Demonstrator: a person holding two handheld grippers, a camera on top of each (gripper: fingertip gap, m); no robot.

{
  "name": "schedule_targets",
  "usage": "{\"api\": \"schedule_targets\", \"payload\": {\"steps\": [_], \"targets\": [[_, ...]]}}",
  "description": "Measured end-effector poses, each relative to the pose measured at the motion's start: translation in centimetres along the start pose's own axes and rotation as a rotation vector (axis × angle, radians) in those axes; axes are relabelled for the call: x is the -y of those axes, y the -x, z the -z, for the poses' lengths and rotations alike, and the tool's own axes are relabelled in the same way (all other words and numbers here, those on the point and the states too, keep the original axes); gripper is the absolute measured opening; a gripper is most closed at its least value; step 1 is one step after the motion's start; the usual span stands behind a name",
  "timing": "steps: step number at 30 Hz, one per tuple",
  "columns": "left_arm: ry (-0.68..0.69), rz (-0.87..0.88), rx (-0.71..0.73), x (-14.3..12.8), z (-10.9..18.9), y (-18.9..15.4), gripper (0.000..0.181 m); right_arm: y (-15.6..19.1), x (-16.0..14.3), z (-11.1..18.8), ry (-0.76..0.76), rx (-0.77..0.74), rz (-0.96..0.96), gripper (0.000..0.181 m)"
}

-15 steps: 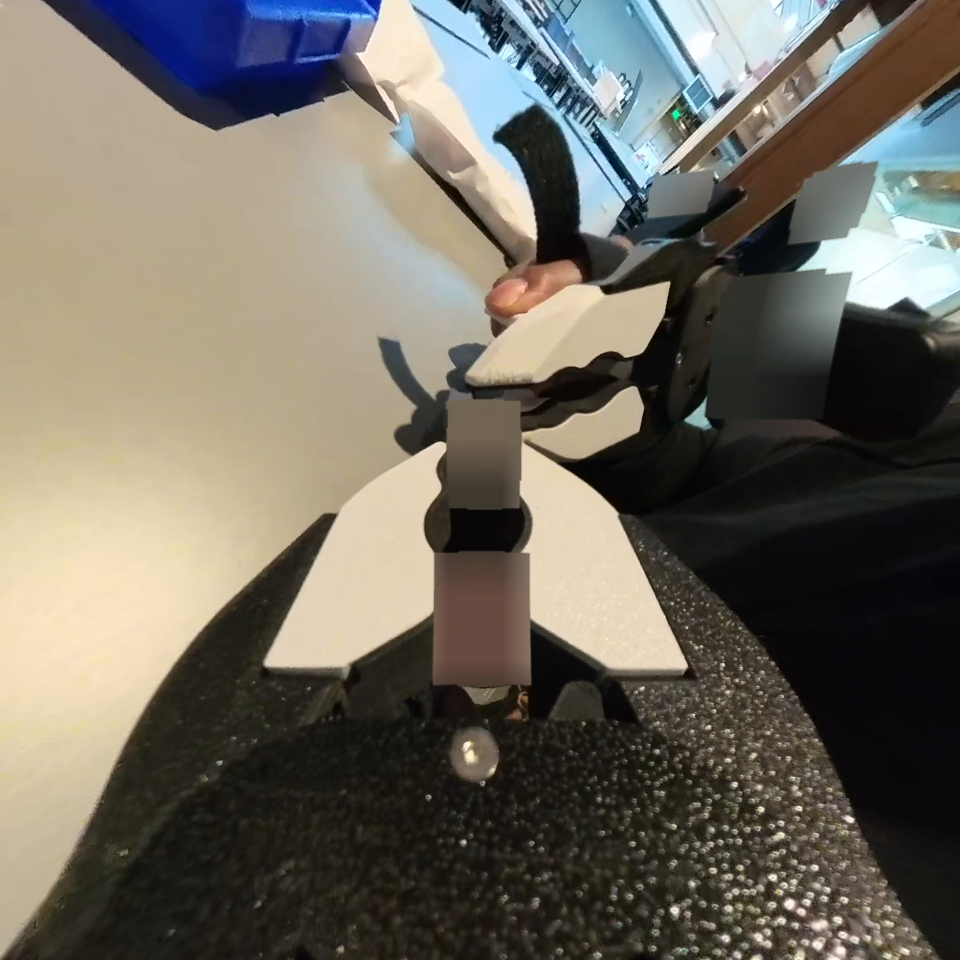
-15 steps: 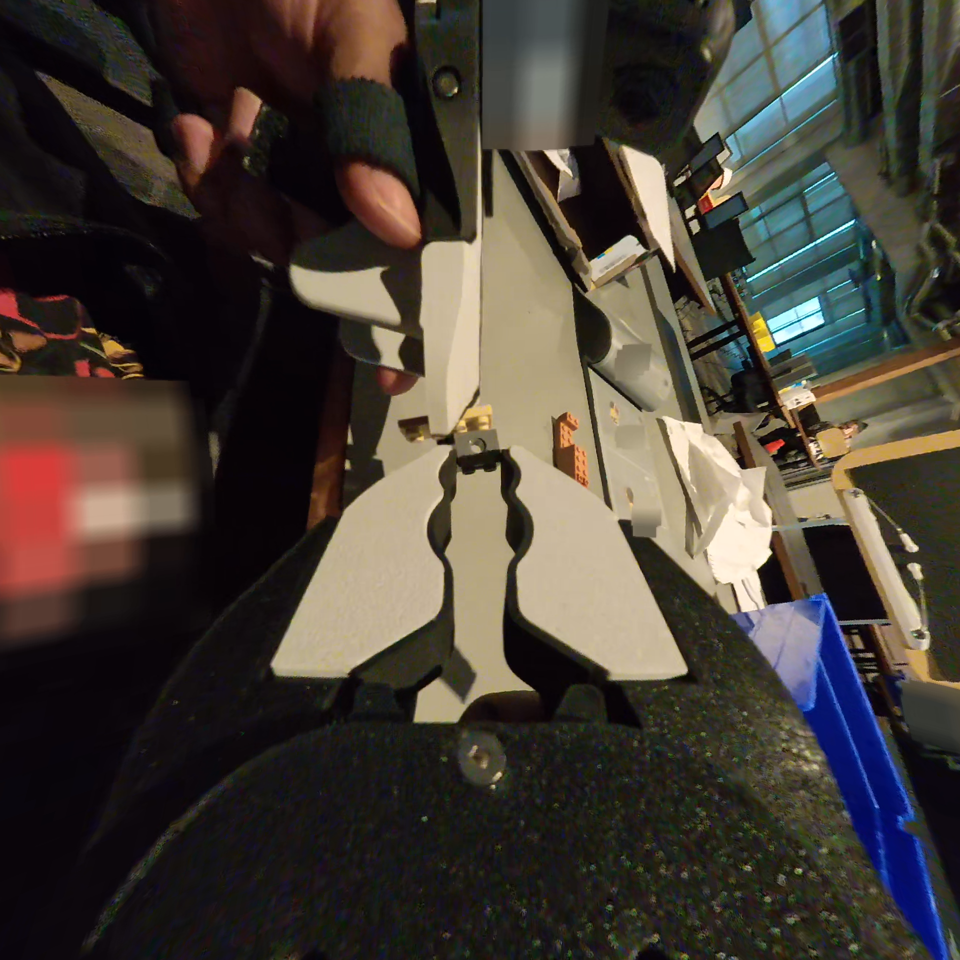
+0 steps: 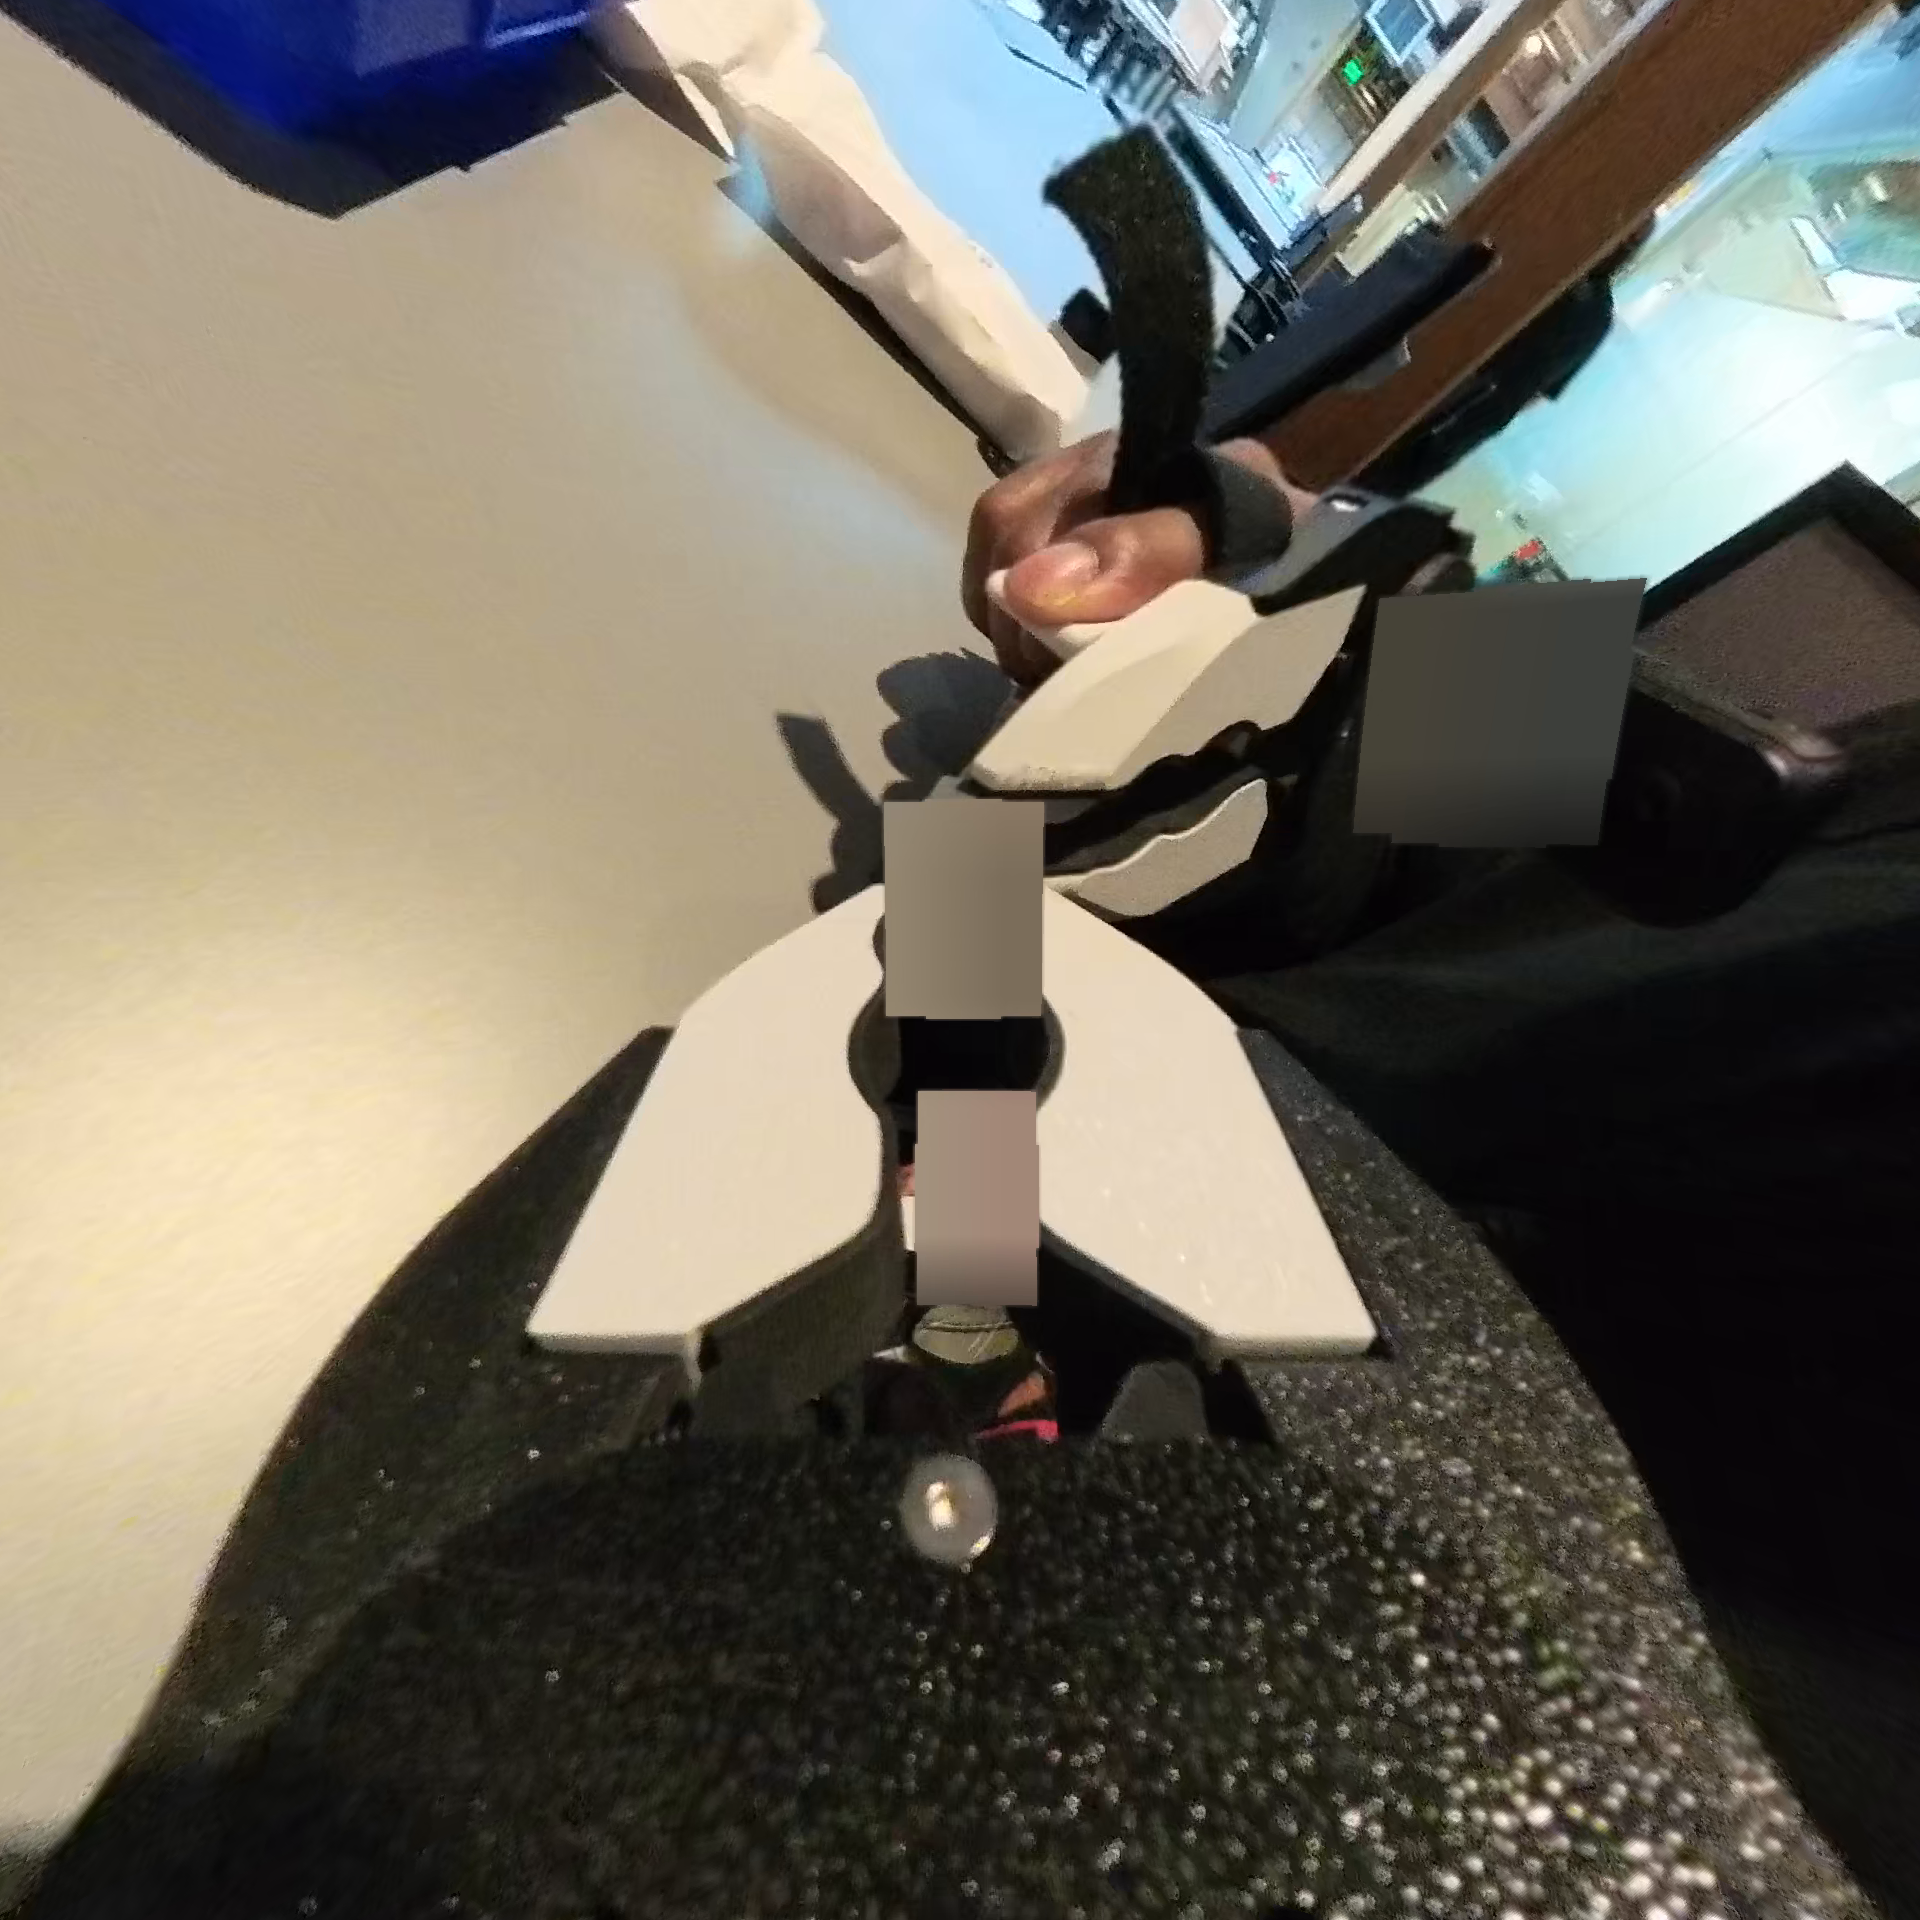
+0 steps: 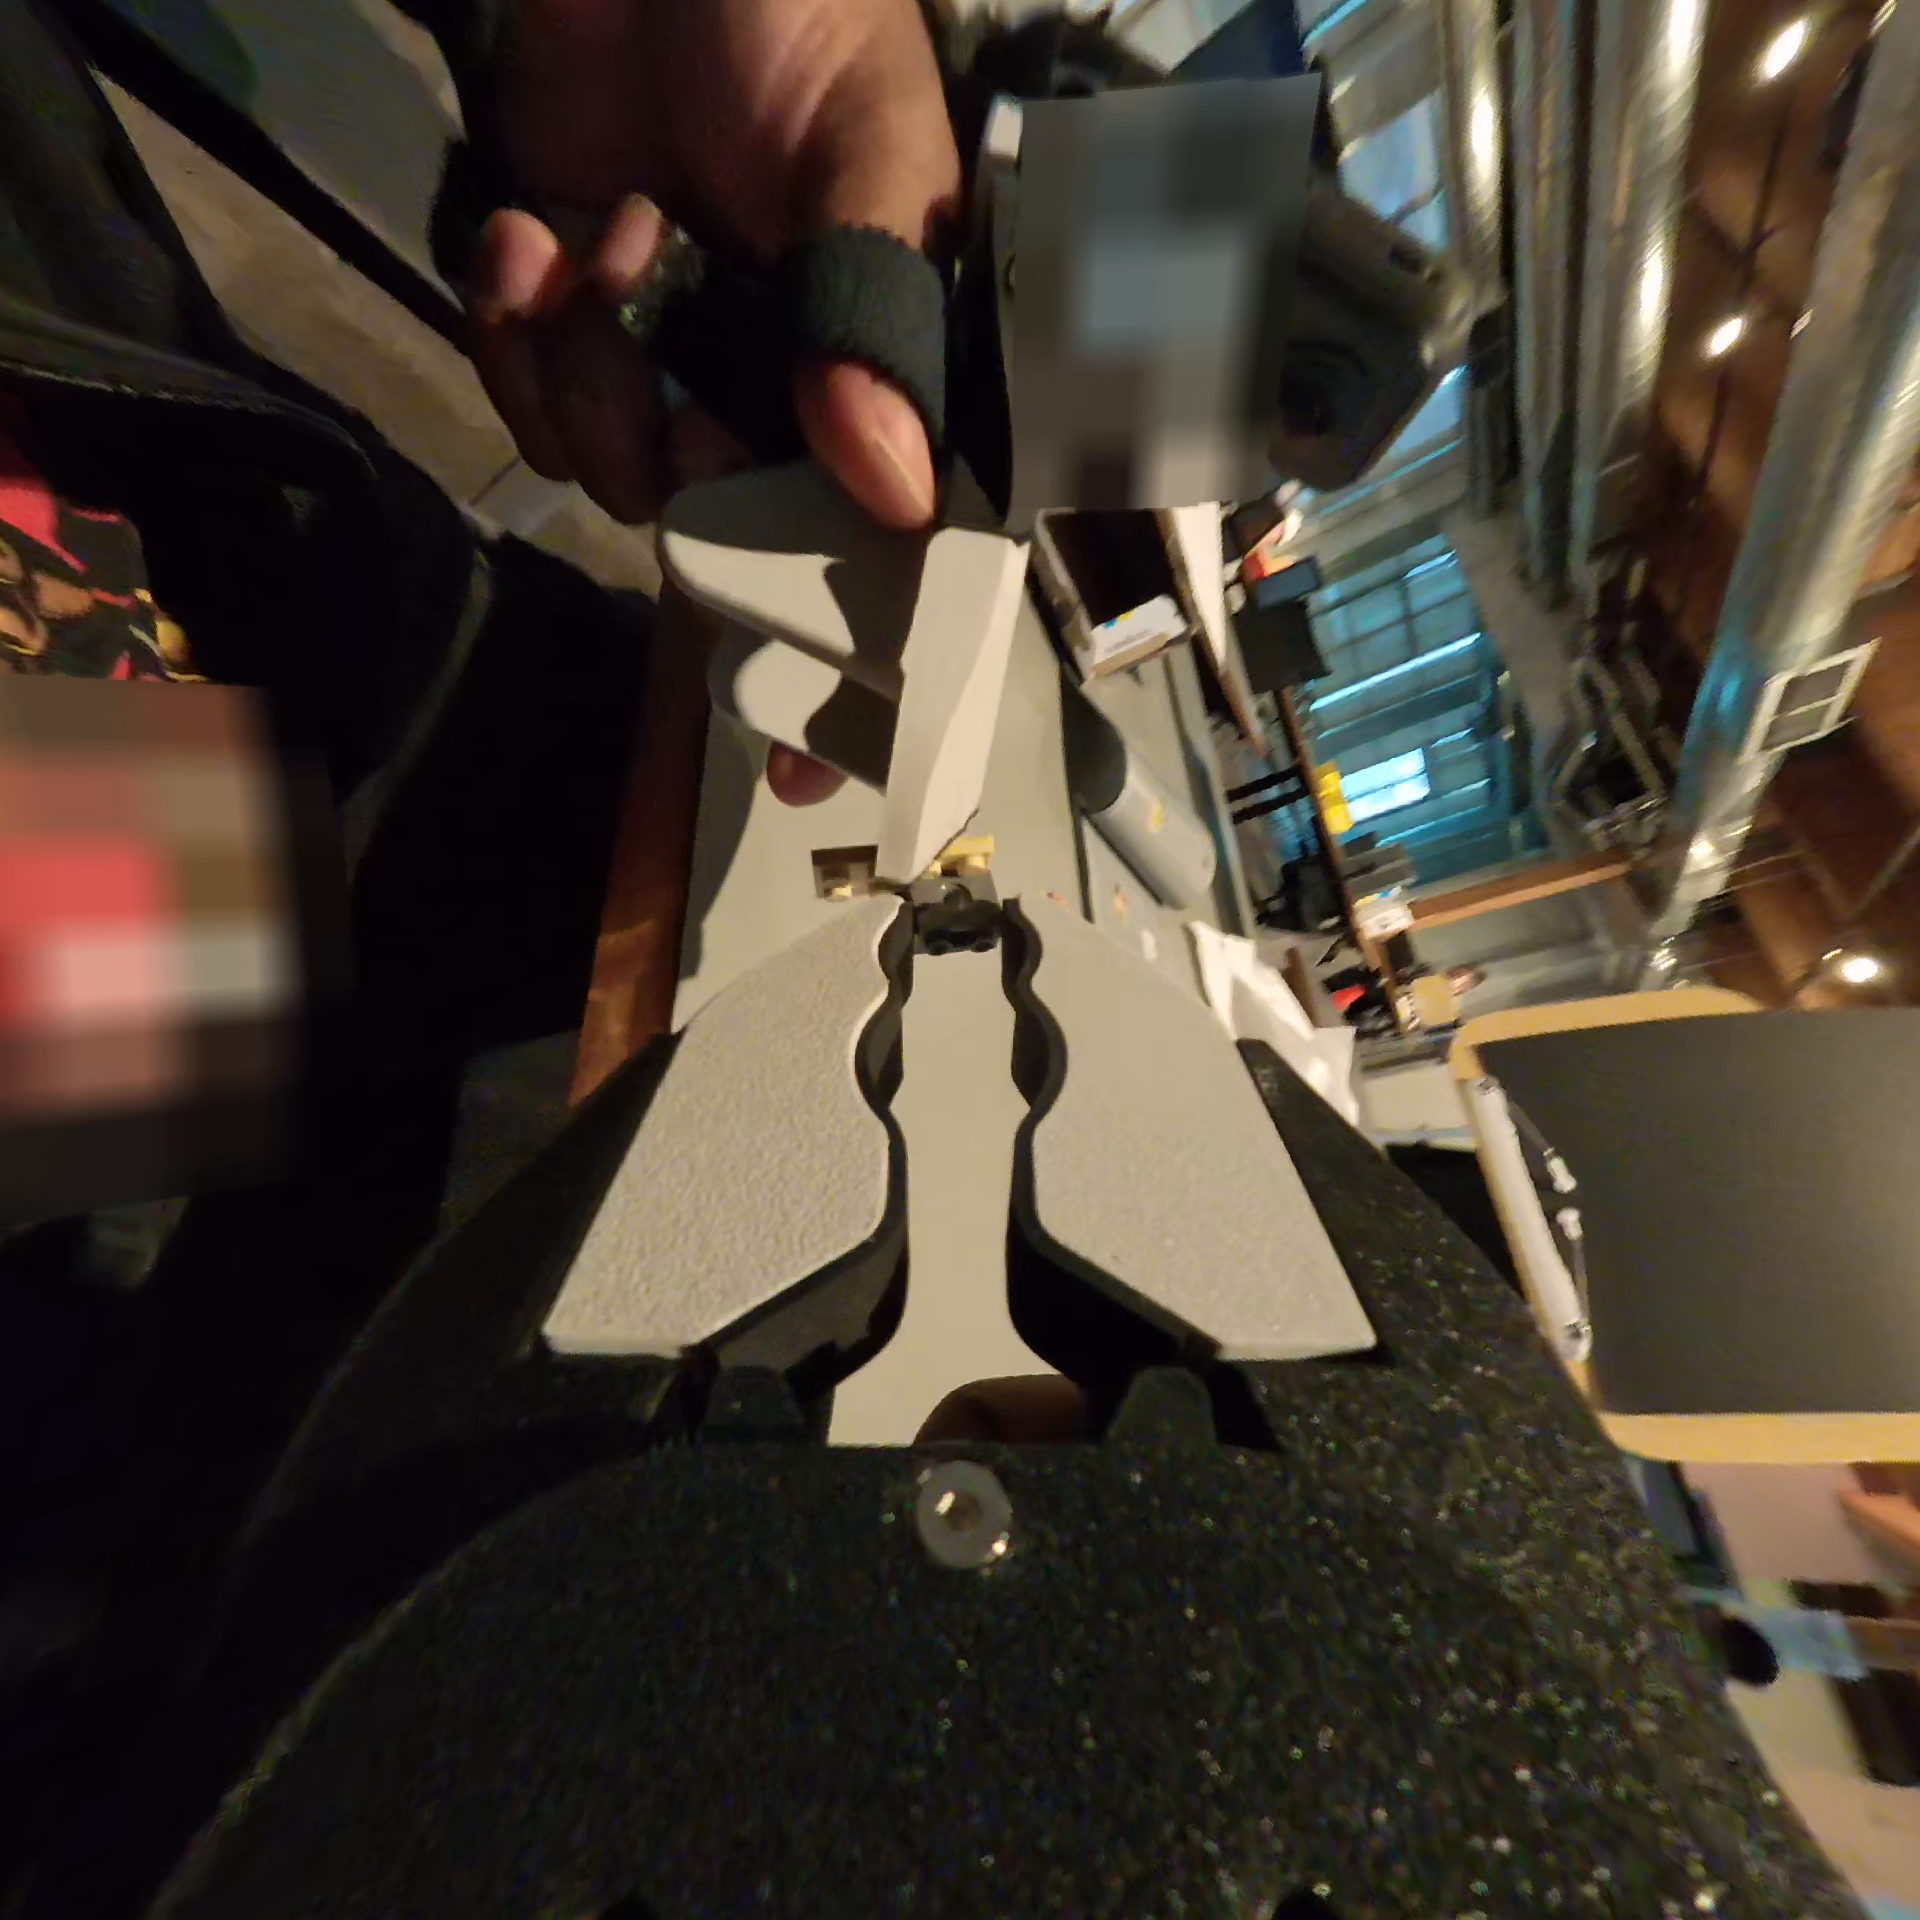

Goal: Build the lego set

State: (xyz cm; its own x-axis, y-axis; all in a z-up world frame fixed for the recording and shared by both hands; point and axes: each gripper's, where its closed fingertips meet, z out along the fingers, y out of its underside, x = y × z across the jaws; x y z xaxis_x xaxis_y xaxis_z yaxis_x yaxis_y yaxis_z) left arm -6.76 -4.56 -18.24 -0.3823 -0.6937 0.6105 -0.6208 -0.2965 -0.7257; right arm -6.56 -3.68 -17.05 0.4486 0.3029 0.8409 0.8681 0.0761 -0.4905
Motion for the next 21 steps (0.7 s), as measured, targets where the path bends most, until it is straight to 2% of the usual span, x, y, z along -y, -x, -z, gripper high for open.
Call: {"api": "schedule_targets", "payload": {"steps": [5,11,17,21], "targets": [[0.048,-0.076,-0.146,-0.7,0.1,-1.9,0.016,0.5,1.6,1.3,-0.105,-0.009,0.011,0.015],[0.166,-0.089,-0.28,-1.9,0.2,-3.6,0.016,1.2,3.1,2.6,-0.174,-0.015,0.101,0.015],[0.253,-0.1,-0.377,-0.8,0.4,-3.7,0.015,0.0,2.9,2.5,-0.237,0.014,0.22,0.015],[0.302,-0.172,-0.405,0.3,0.7,-2.8,0.016,-1.0,2.5,1.7,-0.295,0.069,0.275,0.015]]}}
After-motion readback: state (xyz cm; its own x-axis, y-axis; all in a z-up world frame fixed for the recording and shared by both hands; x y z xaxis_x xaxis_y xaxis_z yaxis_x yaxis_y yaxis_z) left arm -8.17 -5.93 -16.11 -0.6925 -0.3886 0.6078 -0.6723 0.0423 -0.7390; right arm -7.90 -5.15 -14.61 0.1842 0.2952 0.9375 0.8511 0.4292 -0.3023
